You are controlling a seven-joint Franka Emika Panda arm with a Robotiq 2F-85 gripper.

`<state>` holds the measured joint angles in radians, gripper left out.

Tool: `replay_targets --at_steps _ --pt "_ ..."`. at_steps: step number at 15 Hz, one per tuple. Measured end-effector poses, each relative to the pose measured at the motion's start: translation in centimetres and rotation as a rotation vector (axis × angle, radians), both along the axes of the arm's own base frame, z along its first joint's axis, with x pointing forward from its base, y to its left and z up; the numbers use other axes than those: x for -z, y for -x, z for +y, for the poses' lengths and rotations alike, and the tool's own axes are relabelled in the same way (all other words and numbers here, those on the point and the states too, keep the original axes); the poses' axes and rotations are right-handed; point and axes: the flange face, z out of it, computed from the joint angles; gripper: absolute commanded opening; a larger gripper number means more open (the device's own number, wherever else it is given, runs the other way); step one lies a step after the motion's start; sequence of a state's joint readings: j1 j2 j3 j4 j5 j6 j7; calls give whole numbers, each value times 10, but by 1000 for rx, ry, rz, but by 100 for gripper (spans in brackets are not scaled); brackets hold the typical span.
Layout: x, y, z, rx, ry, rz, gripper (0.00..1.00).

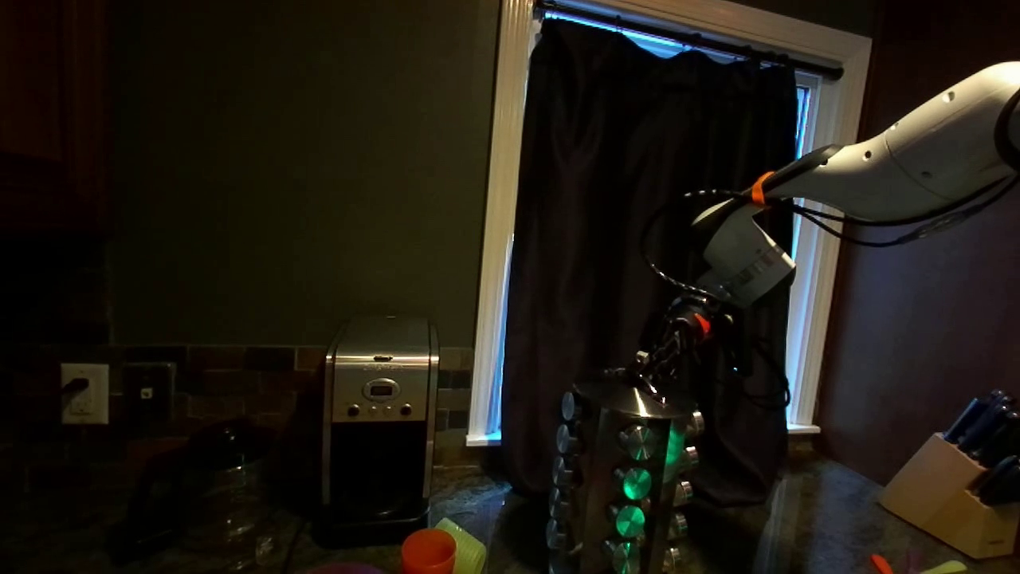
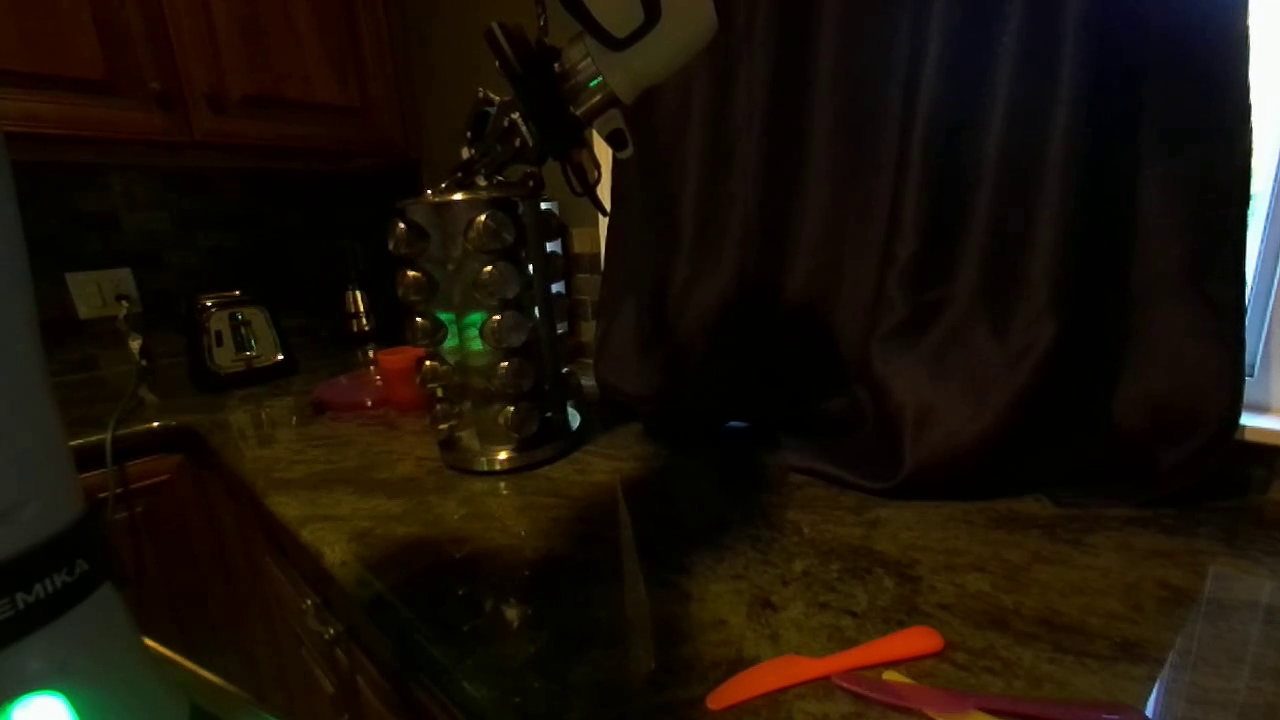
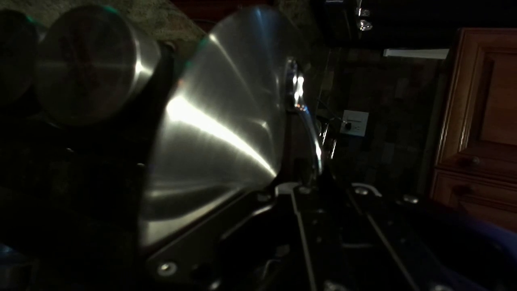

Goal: Move the seasoning rack to the left

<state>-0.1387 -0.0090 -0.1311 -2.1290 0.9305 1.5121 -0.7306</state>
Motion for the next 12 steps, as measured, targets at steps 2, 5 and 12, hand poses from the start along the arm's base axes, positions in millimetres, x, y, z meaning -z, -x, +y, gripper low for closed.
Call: replay_targets --at_steps 2,5,12 --pt "0 0 0 0 0 0 3" --pt "1 -1 1 0 -6 4 3" --pt "5 -11 15 6 -35 30 3"
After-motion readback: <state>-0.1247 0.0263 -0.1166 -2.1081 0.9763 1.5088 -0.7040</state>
